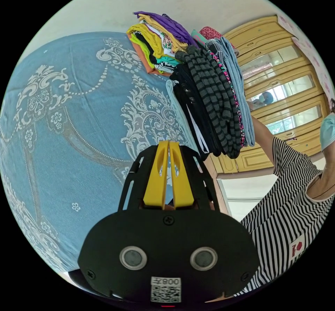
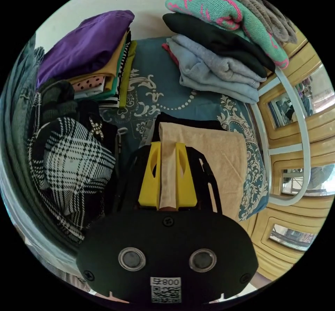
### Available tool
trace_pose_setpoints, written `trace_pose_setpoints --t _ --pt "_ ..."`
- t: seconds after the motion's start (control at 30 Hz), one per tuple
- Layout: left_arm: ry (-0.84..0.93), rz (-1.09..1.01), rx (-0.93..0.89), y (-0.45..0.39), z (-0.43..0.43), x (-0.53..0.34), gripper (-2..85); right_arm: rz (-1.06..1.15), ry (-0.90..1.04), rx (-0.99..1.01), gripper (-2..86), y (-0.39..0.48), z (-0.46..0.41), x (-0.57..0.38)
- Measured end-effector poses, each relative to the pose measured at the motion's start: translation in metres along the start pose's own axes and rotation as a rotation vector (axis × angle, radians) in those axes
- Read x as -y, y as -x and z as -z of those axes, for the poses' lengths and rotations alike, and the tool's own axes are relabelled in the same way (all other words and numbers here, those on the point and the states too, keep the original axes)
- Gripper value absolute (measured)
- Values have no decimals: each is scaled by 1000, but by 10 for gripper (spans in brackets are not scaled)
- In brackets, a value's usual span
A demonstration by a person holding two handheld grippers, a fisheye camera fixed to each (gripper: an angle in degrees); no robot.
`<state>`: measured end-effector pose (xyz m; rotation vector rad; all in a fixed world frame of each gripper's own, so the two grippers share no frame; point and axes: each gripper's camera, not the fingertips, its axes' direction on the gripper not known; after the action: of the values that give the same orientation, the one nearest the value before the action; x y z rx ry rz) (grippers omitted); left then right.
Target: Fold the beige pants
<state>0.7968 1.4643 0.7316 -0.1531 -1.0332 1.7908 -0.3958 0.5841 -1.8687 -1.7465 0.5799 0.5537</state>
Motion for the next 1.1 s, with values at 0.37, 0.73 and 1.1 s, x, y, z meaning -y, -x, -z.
trace_pose_setpoints --t 0.37,0.73,1.1 --pt "-22 31 -47 72 -25 -69 1 -390 -272 449 31 -162 26 -92" --pt "-100 51 -124 142 -34 -159 1 -579 -494 657 23 -257 85 -190" --pt "-230 43 -255 202 -30 -272 2 -401 -1002 789 20 -265 373 -234"
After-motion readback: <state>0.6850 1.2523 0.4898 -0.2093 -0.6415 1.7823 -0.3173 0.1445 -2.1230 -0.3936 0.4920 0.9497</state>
